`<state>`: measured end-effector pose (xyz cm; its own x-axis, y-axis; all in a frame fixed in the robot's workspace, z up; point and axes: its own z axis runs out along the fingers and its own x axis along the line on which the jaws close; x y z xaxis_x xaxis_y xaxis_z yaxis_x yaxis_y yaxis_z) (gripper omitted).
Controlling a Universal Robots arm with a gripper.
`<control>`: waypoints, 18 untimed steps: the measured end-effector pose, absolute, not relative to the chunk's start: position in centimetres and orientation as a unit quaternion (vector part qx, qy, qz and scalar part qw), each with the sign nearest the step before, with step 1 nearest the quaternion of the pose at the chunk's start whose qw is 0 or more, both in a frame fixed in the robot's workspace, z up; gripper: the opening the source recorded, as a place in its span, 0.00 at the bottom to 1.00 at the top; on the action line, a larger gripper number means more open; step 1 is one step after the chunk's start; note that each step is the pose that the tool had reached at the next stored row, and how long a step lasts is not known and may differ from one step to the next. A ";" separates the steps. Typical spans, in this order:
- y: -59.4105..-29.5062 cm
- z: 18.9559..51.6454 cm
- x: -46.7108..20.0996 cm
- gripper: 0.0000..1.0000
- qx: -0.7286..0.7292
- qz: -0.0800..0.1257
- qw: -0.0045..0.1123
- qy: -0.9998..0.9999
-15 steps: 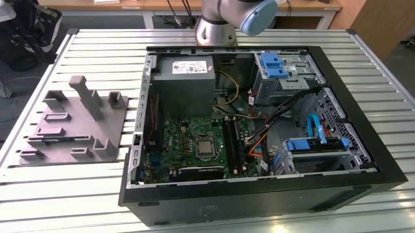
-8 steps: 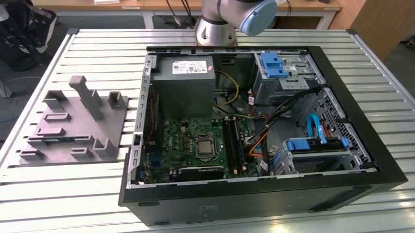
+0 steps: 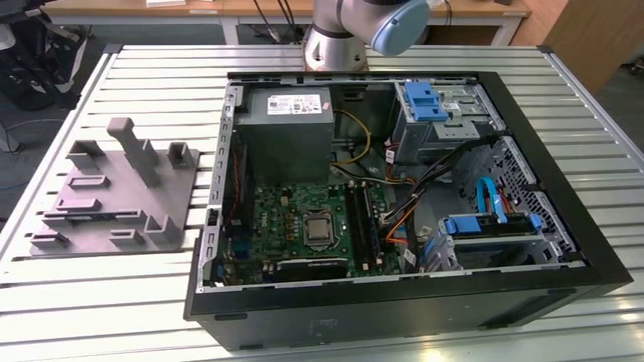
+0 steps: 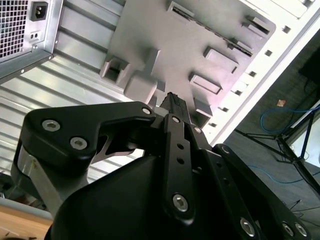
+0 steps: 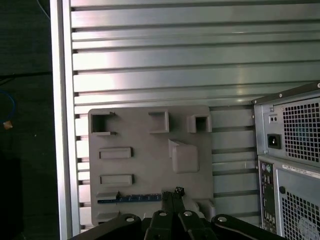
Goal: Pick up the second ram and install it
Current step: 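Reach for the second ram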
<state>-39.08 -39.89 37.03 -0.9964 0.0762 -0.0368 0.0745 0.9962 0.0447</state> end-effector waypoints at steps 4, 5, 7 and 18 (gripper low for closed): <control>-39.9 36.5 -39.4 0.10 0.038 0.022 0.019 0.999; -39.9 36.4 -39.4 0.10 0.038 0.022 0.019 0.999; -39.9 36.2 -39.5 0.10 0.038 0.022 0.019 0.999; -39.9 35.2 -40.1 0.10 0.038 0.022 0.019 0.999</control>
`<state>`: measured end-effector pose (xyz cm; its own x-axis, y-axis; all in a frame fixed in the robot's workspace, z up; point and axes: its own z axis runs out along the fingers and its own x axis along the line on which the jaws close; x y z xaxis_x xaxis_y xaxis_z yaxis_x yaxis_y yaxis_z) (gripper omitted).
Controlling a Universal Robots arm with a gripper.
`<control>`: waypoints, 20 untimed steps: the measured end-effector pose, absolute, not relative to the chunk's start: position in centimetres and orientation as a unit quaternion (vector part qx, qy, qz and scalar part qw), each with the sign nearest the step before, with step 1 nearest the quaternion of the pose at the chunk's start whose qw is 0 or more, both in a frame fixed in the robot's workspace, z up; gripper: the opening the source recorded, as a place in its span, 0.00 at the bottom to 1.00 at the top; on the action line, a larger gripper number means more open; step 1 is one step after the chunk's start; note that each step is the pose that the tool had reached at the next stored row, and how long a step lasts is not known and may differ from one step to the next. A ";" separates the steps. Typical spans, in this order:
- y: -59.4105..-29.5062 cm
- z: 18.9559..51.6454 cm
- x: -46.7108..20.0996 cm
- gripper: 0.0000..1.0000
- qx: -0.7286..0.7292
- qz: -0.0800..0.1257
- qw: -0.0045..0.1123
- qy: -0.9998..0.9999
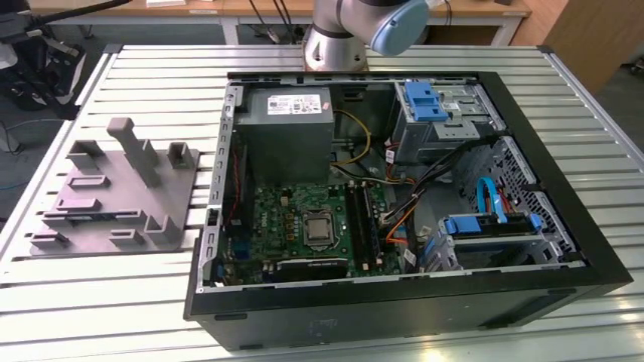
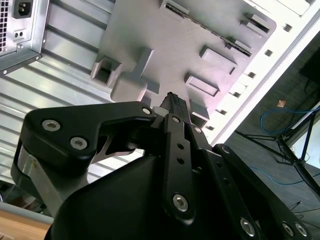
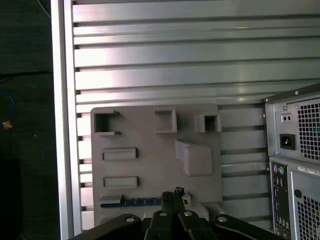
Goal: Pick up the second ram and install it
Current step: 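Reach for the second ram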
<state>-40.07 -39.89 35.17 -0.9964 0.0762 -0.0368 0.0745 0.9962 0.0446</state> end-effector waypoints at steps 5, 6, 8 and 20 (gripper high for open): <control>-39.9 34.3 -40.3 0.10 0.038 0.022 0.019 0.999; -39.9 34.1 -40.4 0.10 0.038 0.022 0.019 0.999; -39.9 33.7 -40.4 0.10 0.038 0.022 0.019 0.999; -41.7 31.8 -41.7 0.10 0.038 0.021 0.013 0.999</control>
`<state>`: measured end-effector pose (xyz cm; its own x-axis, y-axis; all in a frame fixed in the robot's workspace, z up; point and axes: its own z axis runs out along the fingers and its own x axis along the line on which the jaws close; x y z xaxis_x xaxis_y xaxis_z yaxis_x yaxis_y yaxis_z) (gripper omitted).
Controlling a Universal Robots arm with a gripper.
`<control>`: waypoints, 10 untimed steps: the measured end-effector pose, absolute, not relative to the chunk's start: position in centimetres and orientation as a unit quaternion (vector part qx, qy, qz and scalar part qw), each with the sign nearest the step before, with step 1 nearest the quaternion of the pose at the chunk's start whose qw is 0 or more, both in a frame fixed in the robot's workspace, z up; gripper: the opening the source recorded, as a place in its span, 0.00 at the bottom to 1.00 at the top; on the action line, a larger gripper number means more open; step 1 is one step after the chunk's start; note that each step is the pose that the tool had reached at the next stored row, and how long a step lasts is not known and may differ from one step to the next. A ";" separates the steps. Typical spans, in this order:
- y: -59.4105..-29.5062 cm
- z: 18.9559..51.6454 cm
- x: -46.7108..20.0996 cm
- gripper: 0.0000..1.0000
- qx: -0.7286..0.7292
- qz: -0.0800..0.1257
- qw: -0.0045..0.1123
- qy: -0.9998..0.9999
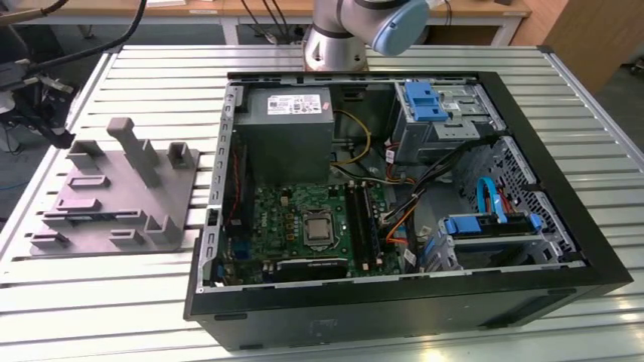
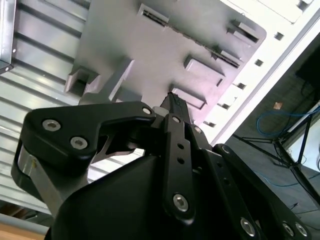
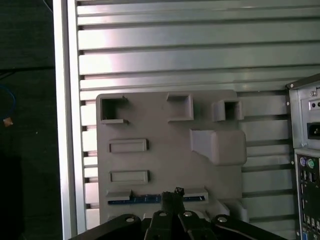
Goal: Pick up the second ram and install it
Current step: 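Reach for the second ram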
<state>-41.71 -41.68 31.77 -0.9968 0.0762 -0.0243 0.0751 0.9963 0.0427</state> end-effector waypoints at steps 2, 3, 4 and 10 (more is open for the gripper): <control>-41.8 31.7 -41.7 0.10 0.037 0.018 0.002 0.999; -41.8 31.6 -41.7 0.10 0.037 0.017 -0.003 0.999; -41.8 31.6 -41.7 0.10 0.035 0.016 -0.007 0.999; -41.8 30.8 -41.7 0.10 -0.015 0.015 -0.016 1.000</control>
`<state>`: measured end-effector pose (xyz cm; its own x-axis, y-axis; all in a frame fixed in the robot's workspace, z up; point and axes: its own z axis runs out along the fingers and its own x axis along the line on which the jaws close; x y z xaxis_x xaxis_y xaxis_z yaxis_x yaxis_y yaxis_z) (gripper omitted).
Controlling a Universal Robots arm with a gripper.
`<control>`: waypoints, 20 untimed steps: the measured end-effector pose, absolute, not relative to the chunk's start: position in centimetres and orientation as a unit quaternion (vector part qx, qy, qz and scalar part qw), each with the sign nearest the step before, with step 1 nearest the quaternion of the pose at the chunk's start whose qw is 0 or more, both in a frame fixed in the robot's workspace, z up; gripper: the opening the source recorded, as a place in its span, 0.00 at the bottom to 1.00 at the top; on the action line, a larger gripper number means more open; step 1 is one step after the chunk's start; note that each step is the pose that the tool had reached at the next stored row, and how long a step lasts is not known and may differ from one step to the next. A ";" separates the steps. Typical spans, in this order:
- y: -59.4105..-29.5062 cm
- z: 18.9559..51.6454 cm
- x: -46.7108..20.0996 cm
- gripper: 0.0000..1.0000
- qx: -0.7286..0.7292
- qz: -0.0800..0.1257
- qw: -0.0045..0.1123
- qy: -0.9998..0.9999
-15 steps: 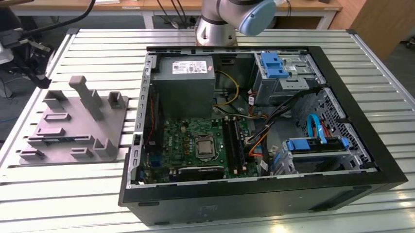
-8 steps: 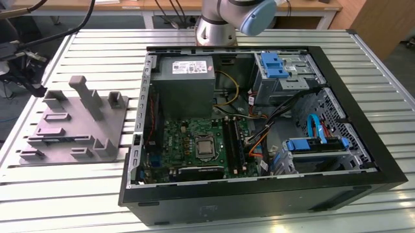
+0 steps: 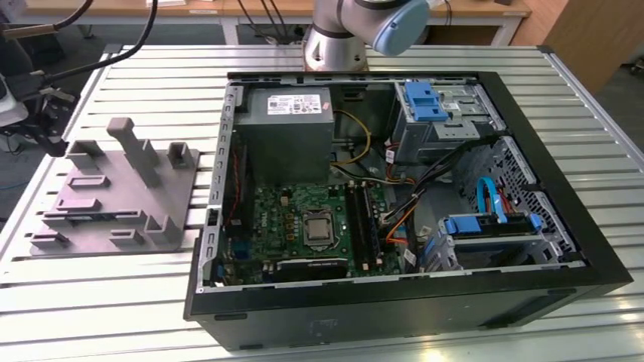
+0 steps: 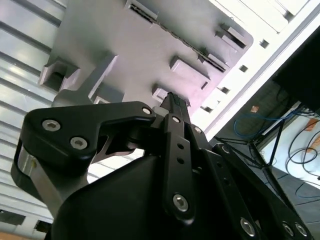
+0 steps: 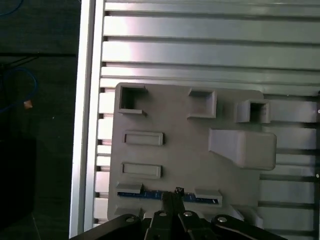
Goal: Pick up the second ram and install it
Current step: 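Reach for the second ram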
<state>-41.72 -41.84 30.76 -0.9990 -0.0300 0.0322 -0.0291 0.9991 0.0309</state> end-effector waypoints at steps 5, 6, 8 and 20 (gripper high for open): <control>-42.2 29.7 -41.9 0.10 0.025 -0.015 0.019 -0.999; -42.4 29.5 -41.9 0.10 0.026 -0.015 0.019 -0.999; -42.7 29.1 -41.9 0.10 0.027 -0.015 0.019 -0.999; -43.9 27.0 -40.9 0.10 0.031 -0.015 0.020 -0.999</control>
<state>-40.86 -43.95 26.98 -0.9973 -0.0627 0.0381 -0.0616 0.9976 0.0309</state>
